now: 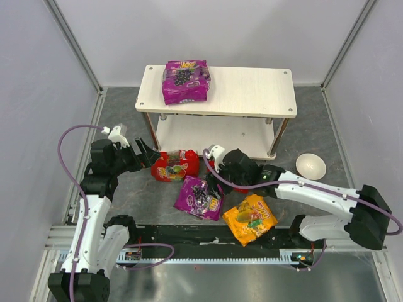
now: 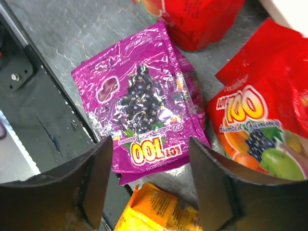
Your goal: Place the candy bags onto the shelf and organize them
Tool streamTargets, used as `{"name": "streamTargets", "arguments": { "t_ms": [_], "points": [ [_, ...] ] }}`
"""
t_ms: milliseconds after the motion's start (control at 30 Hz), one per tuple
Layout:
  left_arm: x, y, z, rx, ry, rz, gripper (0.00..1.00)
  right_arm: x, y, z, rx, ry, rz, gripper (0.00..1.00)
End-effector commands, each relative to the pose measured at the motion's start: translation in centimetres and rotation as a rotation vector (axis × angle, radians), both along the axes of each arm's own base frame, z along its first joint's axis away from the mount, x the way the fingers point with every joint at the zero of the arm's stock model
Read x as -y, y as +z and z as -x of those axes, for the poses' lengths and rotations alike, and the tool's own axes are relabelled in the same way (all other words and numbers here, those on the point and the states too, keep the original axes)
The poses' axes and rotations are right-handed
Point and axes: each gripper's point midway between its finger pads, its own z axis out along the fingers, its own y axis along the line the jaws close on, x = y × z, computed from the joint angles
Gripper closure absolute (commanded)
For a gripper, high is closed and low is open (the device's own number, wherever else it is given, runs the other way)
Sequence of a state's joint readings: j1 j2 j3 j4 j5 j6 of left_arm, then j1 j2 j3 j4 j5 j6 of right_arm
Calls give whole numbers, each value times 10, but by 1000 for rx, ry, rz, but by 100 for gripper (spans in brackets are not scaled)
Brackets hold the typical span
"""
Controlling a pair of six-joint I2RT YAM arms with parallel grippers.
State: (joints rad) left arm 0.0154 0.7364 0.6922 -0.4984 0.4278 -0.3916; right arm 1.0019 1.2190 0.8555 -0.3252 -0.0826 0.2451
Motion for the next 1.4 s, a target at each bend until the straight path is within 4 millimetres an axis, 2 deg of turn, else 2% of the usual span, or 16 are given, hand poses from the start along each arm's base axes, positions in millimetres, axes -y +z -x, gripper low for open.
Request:
{"name": "streamTargets", "arguments": {
  "t_ms": [0,133,300,500,733,900,1200,1367],
  "points": [
    [2,5,-3,37,-18,-1,1,-25,-2,3,27,124,-61,25],
    [2,5,-3,35,-16,0,1,-34,-21,7,2,208,-16,23],
    [2,4,-3,31,-16,-1,1,-41,-35,1,22,261,29,23],
    [2,5,-2,36,-17,-3,1,-44,-43,-20,55,240,71,21],
    [2,5,-2,33,-13,-2,1,-42,-38,-46,108,218,88,21],
    [2,4,-2,27,-16,-1,1,-36,-51,-58,67,213,94,21],
    [2,3,-3,27,-13,-4,1,-46,-66,-48,-49,294,54,22],
    [1,3,-4,26,-11,-4,1,-51,-68,-38,-96,331,29,28]
  ]
}}
